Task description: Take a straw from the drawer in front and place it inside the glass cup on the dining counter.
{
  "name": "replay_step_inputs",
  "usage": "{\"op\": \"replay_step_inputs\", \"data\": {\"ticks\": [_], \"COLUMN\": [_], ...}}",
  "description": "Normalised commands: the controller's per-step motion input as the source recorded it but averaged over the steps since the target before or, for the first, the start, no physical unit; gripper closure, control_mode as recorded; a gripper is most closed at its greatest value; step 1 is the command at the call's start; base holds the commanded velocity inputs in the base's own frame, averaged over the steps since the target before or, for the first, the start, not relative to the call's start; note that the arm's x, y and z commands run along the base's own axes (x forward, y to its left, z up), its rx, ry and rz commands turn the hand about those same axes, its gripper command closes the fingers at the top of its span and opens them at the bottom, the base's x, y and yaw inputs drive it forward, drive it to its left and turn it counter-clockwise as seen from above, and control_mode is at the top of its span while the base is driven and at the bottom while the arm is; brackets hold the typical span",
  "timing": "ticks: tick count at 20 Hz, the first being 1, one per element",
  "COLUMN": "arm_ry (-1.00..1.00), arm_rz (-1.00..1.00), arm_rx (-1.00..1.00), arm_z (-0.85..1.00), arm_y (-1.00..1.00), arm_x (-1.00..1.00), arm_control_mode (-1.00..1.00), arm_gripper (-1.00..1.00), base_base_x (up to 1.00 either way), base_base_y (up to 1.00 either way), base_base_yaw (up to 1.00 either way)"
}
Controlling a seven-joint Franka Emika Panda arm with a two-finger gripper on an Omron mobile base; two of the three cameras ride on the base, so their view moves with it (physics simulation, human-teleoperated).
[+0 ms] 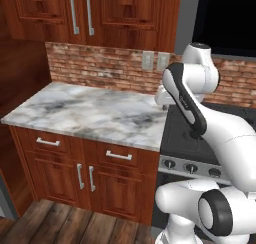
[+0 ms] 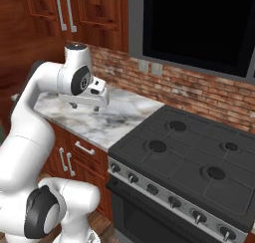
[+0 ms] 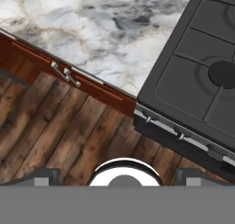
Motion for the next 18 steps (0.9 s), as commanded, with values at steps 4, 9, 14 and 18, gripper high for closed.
{"op": "replay_step_inputs", "data": {"ticks": [4, 9, 14, 18], "arm_ry": [0.0, 0.0, 0.0, 0.0], "arm_rz": [0.0, 0.0, 0.0, 0.0], "arm_rx": [-0.06, -0.2, -0.3, -0.3], "arm_z": [-0.05, -0.17, -0.14, -0.32], "arm_y": [0.56, 0.99, 1.0, 1.0], "arm_x": [0.0, 0.0, 0.0, 0.0], "arm_control_mode": [-1.0, -1.0, -1.0, -1.0], "arm_gripper": [-1.0, -1.0, -1.0, -1.0], "base_base_x": [0.0, 0.0, 0.0, 0.0], "base_base_y": [0.0, 0.0, 0.0, 0.0], "base_base_yaw": [0.0, 0.0, 0.0, 0.0]}}
